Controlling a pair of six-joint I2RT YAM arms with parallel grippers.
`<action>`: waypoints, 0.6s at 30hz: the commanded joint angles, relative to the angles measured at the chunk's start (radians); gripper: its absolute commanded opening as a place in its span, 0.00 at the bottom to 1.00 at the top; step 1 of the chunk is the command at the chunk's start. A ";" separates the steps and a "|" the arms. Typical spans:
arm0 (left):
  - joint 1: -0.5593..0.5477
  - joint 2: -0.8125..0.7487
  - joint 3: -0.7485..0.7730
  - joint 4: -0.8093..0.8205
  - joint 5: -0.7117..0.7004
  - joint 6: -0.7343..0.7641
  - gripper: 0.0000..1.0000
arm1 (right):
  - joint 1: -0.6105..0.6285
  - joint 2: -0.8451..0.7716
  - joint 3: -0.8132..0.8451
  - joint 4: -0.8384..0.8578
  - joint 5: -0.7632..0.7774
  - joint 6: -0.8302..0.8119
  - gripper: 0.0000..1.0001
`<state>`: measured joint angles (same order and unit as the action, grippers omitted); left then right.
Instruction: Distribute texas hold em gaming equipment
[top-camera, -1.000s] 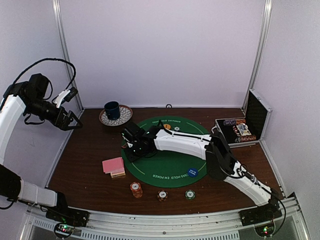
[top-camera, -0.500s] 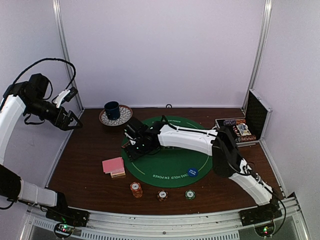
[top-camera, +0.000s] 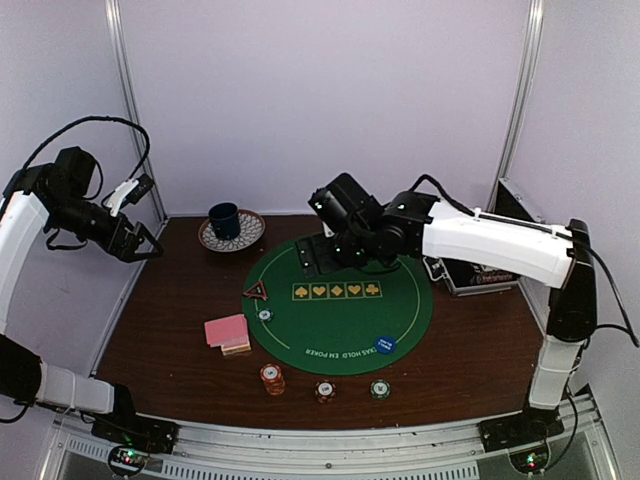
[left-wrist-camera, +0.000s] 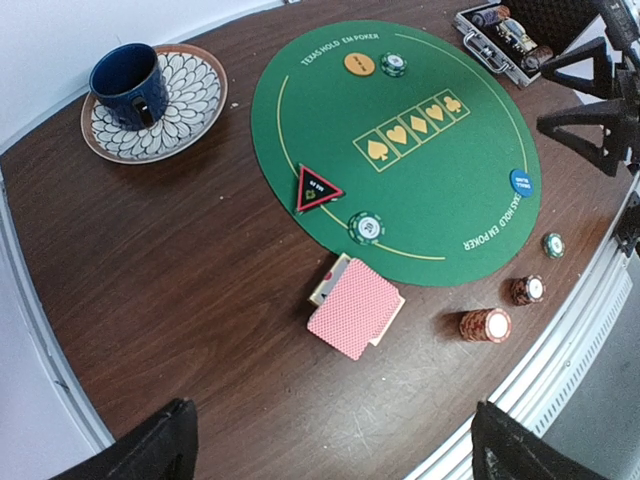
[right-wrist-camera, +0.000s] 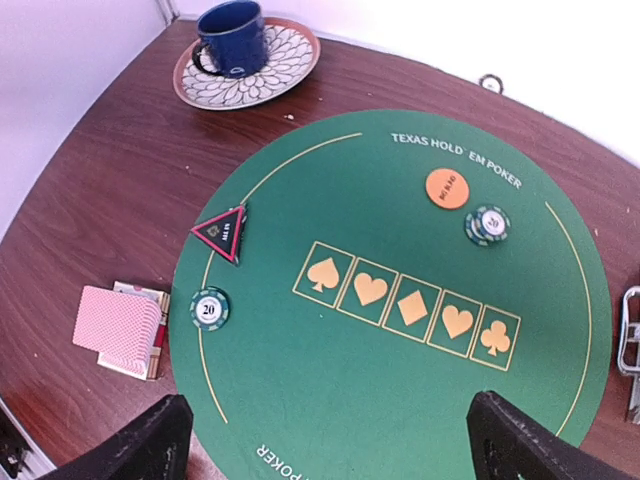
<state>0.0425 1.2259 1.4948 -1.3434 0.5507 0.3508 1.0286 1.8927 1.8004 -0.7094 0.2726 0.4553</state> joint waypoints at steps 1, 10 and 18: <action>0.007 -0.029 0.030 -0.006 -0.009 0.017 0.98 | -0.038 -0.104 -0.222 0.047 -0.043 0.091 1.00; 0.007 -0.026 0.027 0.010 0.017 0.003 0.97 | -0.009 -0.319 -0.556 0.029 -0.101 0.162 0.99; 0.007 -0.013 0.027 0.039 0.030 -0.018 0.98 | 0.038 -0.373 -0.731 -0.003 -0.233 0.226 0.99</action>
<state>0.0425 1.2098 1.4982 -1.3384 0.5594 0.3454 1.0252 1.5230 1.1069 -0.6880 0.1032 0.6399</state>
